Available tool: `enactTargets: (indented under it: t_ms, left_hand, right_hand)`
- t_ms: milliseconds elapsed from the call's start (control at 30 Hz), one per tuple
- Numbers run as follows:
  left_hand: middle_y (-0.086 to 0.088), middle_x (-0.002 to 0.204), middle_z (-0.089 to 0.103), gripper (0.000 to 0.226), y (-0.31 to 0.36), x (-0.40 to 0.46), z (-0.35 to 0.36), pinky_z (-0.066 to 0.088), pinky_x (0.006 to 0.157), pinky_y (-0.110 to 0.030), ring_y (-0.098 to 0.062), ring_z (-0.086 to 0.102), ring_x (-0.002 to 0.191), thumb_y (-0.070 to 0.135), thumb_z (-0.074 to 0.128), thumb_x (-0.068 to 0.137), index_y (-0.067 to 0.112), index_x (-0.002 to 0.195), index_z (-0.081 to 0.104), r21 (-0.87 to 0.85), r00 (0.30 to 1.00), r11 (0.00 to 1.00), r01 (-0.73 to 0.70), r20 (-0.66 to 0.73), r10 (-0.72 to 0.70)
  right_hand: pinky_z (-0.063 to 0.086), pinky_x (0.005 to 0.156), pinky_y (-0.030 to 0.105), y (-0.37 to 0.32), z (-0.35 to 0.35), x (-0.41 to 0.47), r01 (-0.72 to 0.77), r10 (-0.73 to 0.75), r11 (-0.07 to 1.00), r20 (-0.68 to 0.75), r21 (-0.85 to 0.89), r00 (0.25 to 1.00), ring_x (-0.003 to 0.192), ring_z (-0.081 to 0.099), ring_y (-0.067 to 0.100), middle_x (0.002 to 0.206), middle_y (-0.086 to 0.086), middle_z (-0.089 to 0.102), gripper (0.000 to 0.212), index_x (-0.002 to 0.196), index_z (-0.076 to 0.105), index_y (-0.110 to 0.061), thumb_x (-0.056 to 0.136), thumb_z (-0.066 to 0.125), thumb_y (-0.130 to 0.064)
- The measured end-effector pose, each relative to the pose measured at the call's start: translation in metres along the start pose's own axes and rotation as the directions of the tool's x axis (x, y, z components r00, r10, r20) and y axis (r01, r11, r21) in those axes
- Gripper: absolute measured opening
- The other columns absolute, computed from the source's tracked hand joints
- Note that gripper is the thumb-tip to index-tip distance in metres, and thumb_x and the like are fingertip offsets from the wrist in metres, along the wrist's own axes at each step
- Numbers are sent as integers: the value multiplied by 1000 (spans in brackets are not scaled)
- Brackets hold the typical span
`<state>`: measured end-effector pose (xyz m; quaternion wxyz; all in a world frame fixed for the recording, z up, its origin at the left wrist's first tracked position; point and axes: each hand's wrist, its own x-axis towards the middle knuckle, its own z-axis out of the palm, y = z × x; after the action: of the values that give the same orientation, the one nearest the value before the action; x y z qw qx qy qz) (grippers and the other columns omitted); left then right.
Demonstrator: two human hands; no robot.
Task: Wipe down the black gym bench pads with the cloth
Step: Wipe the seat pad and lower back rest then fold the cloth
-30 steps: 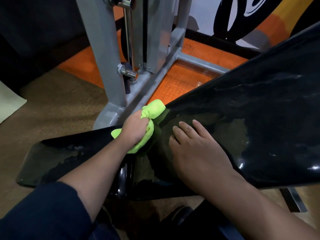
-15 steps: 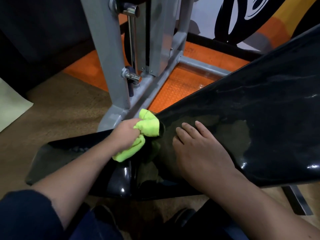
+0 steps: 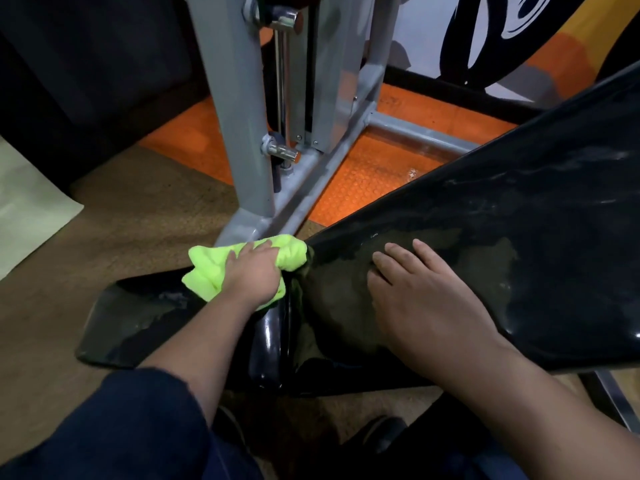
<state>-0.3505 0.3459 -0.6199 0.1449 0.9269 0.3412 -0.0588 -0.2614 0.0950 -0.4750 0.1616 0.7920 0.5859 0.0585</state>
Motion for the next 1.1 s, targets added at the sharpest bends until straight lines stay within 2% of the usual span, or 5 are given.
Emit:
enactTargets:
  t_ms: [200,367,633,733,1100]
  left_hand:
    - [15,158,24,58,-19,-21,0,10,119,-51,-19,13,148,12,43,90,30,145,40,-52,994,994,-101,47,103]
    - [9,160,23,60,3,-23,4,9,118,-55,-24,11,148,12,41,85,23,144,39,-32,996,996,-85,12,86]
    - [9,159,23,62,-2,-37,4,8,118,-56,-23,9,149,7,40,82,26,141,45,-31,993,993,-114,8,114]
    - [12,159,21,64,-23,-47,11,7,120,-51,-20,7,149,7,43,83,29,143,42,-13,982,983,-185,26,185]
    - [10,157,28,56,-5,-61,8,9,119,-51,-22,11,149,6,42,83,23,135,51,-64,994,993,-100,-49,97]
  right_hand:
    - [25,117,55,-3,-4,1,-23,23,1000,25,7,999,133,48,37,134,19,60,35,114,68,-9,90,50,-27]
    - [29,115,56,-30,4,29,-12,13,995,-15,98,1000,125,55,39,120,20,66,55,105,71,-7,86,23,-25]
    - [11,121,49,-32,6,28,87,-89,993,26,84,996,145,30,35,149,17,45,49,132,56,-11,96,26,-27]
    - [11,122,49,-32,9,28,98,-101,991,30,89,994,145,30,34,150,17,44,51,134,55,-11,95,26,-28]
    - [14,121,49,-32,14,28,97,-97,992,-1,77,995,143,34,33,144,15,49,42,129,58,-12,98,35,-28]
